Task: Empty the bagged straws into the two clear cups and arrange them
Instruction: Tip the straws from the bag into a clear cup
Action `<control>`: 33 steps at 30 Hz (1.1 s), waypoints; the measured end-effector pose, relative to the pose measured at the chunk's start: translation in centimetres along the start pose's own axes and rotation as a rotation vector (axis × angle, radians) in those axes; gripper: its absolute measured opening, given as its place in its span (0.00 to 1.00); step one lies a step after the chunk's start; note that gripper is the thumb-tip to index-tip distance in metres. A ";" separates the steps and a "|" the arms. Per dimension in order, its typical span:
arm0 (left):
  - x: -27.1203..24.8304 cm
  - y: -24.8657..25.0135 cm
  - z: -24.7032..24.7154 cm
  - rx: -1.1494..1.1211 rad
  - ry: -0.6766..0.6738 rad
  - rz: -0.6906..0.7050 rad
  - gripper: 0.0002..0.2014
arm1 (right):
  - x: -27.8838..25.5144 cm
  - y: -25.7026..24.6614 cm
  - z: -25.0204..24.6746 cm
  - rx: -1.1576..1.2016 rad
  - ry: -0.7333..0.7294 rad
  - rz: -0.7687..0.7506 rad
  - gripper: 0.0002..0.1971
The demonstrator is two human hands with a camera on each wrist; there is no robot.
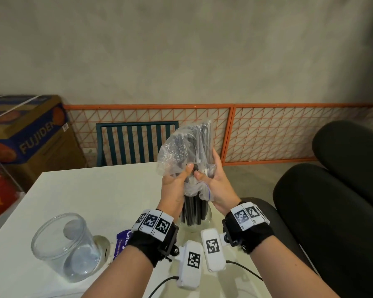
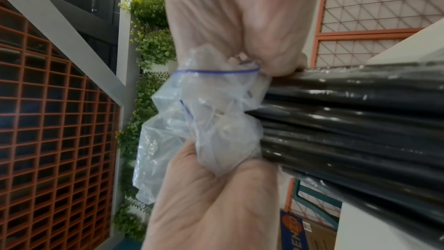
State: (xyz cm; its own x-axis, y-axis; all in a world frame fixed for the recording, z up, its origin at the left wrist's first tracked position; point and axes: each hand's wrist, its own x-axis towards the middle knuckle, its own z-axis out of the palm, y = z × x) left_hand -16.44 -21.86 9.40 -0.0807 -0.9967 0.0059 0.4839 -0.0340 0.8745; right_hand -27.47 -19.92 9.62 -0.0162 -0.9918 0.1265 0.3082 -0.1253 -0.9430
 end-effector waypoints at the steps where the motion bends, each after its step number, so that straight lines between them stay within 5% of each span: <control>1: -0.1 -0.2 -0.2 -0.005 -0.006 0.001 0.09 | -0.1 0.2 -0.1 -0.008 -0.003 0.002 0.38; 11: 0.5 1.0 -2.5 0.136 -0.177 -0.033 0.15 | 0.6 0.4 1.6 -0.084 -0.015 -0.006 0.37; 17: 0.7 0.1 -5.0 0.355 -0.206 -0.152 0.38 | -0.2 2.5 1.7 -0.166 -0.021 -0.003 0.37; 24: 0.5 0.5 -4.8 0.602 -0.295 -0.098 0.44 | -1.6 2.0 -0.3 -0.354 -0.101 0.045 0.44; 29: -0.4 4.5 -4.1 0.707 -0.573 -0.133 0.40 | -1.4 -0.9 -1.7 -0.508 -0.153 0.020 0.51; 33: -0.8 6.4 -5.4 0.840 -0.753 -0.333 0.53 | -2.2 -1.1 -2.3 -0.582 -0.187 0.089 0.57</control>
State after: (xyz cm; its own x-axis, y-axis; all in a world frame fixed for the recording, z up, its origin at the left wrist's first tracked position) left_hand -8.57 -21.67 12.41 -0.7254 -0.6437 -0.2439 -0.3618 0.0552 0.9306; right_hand -29.93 -17.68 9.68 0.1687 -0.9848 0.0414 -0.2702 -0.0866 -0.9589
